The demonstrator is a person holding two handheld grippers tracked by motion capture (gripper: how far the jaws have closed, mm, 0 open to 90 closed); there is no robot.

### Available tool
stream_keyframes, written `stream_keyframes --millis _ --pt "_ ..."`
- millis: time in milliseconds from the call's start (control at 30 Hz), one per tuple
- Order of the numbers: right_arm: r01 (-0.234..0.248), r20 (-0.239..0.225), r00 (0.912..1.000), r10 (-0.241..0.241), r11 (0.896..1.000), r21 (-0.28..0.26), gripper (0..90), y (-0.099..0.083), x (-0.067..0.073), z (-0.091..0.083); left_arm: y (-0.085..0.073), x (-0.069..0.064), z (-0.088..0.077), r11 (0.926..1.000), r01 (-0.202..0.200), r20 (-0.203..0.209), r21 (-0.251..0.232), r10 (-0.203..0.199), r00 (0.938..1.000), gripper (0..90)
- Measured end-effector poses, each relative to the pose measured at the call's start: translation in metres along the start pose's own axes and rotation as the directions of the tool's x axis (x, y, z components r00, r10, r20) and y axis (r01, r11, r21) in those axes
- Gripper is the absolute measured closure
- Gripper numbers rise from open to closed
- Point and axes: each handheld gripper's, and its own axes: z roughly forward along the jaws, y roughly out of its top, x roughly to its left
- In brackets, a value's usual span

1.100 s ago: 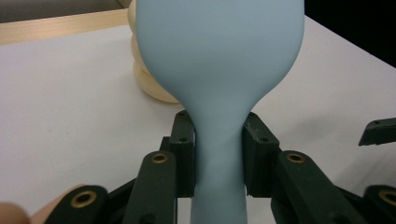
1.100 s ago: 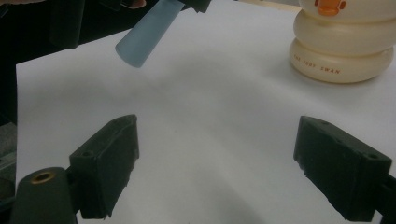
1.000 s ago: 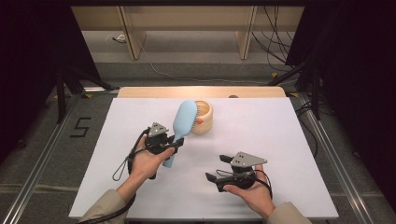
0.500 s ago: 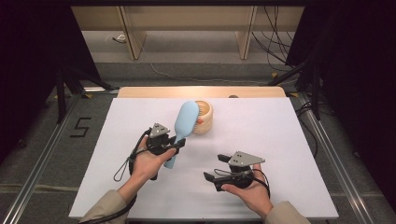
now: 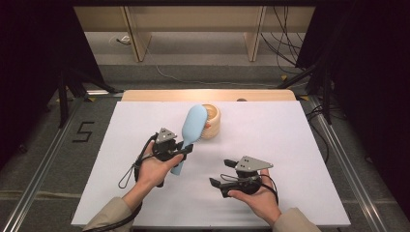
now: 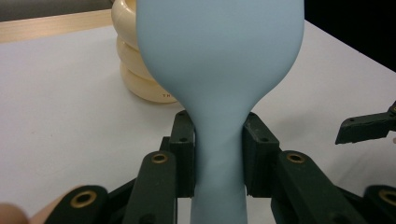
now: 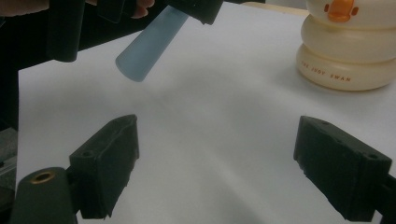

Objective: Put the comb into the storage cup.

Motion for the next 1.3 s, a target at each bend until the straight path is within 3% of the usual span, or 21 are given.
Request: stream_keyframes --millis 1300 --pt "-0.001 -0.019 0.9998 0.001 1.000 0.003 15.2 0.004 0.004 0.012 -0.002 -0.006 0.002 0.9999 -0.011 0.010 0.004 0.011 0.9999 69.1"
